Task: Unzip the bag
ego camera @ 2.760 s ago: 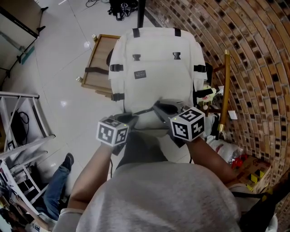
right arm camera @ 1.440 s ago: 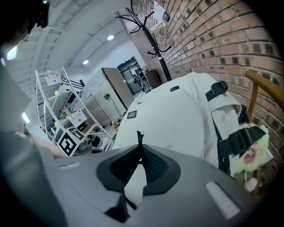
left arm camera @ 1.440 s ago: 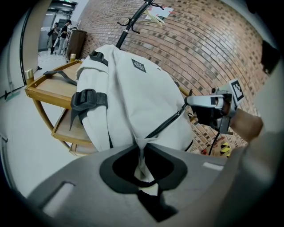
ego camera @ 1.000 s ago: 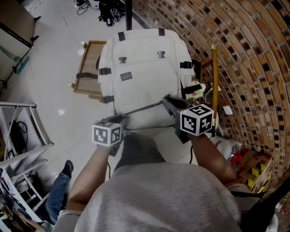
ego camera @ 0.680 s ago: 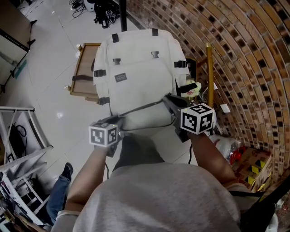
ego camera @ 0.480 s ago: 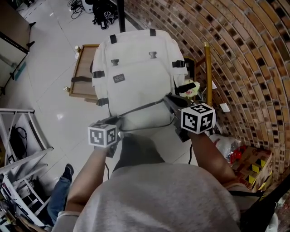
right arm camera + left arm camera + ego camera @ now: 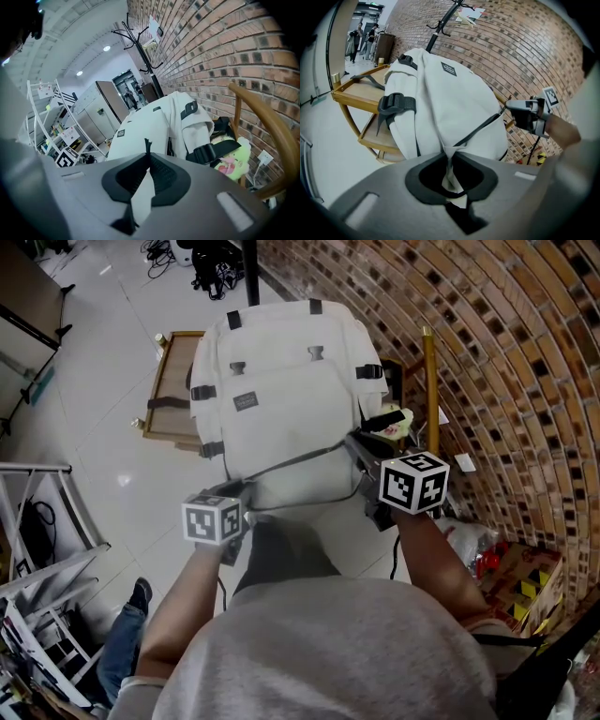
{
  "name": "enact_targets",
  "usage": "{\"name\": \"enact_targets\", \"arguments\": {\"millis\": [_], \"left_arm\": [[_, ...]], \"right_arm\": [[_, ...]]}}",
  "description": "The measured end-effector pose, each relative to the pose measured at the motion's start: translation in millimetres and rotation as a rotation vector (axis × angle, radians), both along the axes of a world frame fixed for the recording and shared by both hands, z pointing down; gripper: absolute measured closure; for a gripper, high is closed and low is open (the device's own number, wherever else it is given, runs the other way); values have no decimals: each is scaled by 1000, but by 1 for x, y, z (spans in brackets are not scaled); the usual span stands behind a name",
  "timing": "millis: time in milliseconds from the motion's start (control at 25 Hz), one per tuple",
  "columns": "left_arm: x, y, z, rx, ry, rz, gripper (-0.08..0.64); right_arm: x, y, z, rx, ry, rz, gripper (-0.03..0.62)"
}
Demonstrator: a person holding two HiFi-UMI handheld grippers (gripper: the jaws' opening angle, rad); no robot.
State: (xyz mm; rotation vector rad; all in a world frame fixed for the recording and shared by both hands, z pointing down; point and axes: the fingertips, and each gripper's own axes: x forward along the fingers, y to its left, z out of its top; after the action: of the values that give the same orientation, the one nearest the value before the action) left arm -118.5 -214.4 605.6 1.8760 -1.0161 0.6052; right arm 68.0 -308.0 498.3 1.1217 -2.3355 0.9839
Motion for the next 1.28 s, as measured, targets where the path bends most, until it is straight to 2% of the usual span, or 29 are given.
{"name": "enact_targets", "arguments": {"millis": [640,920,1120,1160,1240,1280], "left_arm": [[0,0,0,4,1,-11,514],[-1,-1,1,-5,32,-38,511],[0,-1,0,-10,19,-39,508],[0,-1,0,-9,21,-36,508],[1,-1,-1,-3,26,-27,501],[1,0,-2,-2,27,-24,498]], "right_arm": [[19,-10,-5,-1,-26,71,569],[26,-12,-7,4,-45,104,569],[26,-12,1,-11,5,100,566],[24,-12,2,-8,19,94,559],[23,-14,0,4,24,92,451],[23,-14,-3,12,18,98,429]]}}
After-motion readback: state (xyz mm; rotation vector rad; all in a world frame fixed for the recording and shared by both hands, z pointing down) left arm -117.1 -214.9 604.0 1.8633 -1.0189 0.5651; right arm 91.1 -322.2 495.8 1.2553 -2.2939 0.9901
